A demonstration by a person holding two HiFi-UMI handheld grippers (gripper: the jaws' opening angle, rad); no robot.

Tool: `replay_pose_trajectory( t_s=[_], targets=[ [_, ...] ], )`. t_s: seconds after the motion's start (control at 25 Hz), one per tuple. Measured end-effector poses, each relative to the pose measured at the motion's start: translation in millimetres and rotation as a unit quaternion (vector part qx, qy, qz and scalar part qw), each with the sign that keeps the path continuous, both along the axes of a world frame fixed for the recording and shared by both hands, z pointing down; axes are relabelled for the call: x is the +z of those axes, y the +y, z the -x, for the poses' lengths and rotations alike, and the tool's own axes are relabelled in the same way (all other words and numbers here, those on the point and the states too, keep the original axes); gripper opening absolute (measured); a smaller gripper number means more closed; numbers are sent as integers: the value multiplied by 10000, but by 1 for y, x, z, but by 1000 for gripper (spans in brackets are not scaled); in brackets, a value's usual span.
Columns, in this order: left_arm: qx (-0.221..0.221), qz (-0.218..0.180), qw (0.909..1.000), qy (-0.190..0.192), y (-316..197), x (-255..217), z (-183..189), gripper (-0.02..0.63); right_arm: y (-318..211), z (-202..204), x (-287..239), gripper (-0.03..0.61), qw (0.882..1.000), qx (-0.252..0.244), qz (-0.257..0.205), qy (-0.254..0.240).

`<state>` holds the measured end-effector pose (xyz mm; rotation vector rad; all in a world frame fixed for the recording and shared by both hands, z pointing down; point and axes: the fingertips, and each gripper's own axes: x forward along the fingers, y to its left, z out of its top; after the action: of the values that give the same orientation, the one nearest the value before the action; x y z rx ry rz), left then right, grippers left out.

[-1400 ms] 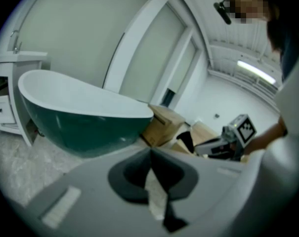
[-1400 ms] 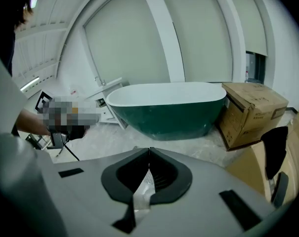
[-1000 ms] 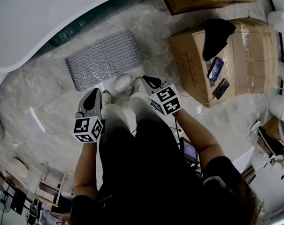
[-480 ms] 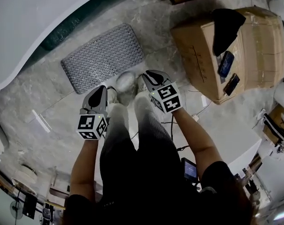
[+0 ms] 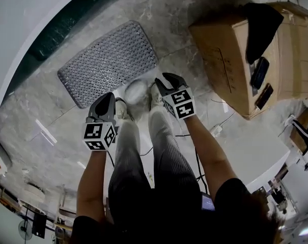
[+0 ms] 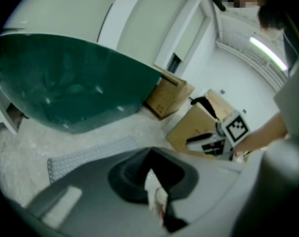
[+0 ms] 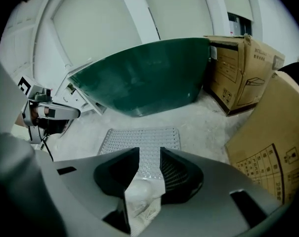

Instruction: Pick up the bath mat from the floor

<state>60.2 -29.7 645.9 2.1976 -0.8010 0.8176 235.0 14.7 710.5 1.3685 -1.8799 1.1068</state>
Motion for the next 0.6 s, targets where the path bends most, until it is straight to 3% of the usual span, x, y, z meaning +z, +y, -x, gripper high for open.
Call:
replay_pose_trajectory(
  t_s=[0.44,0.6],
  targets=[
    [33,189,9997,-151,9,95,-20,8,-12,-23,111,155,9996,236,-43,146],
    [242,120,9993,-247,12,135,-17,8,-16,-27,159,158,9992,369,12,181]
  ],
)
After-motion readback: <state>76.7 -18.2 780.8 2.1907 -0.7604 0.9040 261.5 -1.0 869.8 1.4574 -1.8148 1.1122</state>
